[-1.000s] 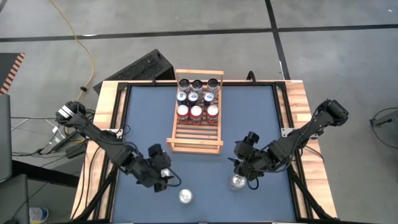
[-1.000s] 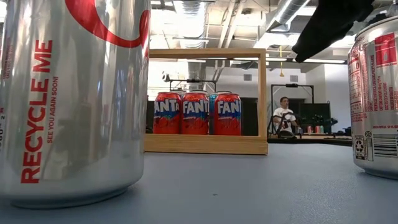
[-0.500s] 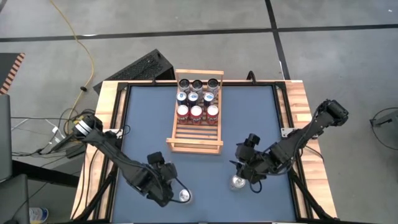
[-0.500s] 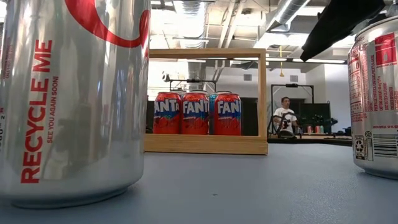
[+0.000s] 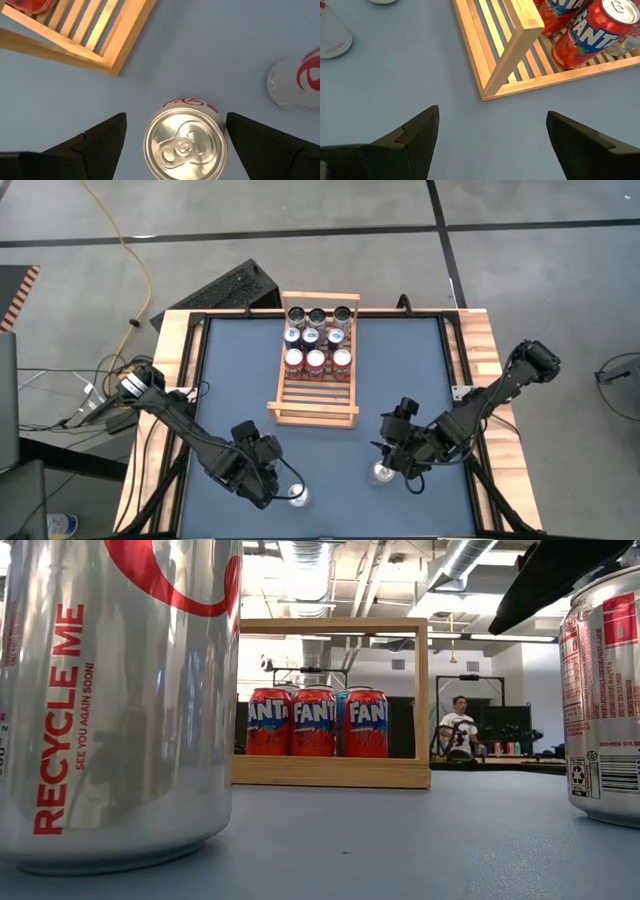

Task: Place canned beverage on shelf
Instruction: Put the top silver can on the shelf

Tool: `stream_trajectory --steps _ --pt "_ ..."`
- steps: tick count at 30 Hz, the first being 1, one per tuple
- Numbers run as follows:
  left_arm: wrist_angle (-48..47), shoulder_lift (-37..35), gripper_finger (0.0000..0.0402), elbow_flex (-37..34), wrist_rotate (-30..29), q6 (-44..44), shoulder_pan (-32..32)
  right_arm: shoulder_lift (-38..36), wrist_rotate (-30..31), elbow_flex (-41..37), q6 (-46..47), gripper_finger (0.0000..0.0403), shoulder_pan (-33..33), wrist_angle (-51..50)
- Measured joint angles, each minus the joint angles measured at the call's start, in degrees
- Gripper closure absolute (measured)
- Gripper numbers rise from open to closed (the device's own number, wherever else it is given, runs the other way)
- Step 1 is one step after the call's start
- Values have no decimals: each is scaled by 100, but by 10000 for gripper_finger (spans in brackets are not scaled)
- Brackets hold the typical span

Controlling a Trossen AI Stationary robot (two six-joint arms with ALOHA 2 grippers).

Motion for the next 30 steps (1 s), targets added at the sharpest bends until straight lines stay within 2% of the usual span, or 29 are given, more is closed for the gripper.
stream_trajectory --steps 10,19,22,30 --pt "29 31 73 -37 32 -446 2 0 -34 0 11 65 5 -4" --pt "334 39 73 -492 496 -688 0 0 -40 0 9 65 5 -8" --pt "337 35 74 -492 740 -282 8 0 -42 0 10 65 5 -8" --pt "350 33 109 -490 844 1184 5 0 -46 0 11 65 5 -8"
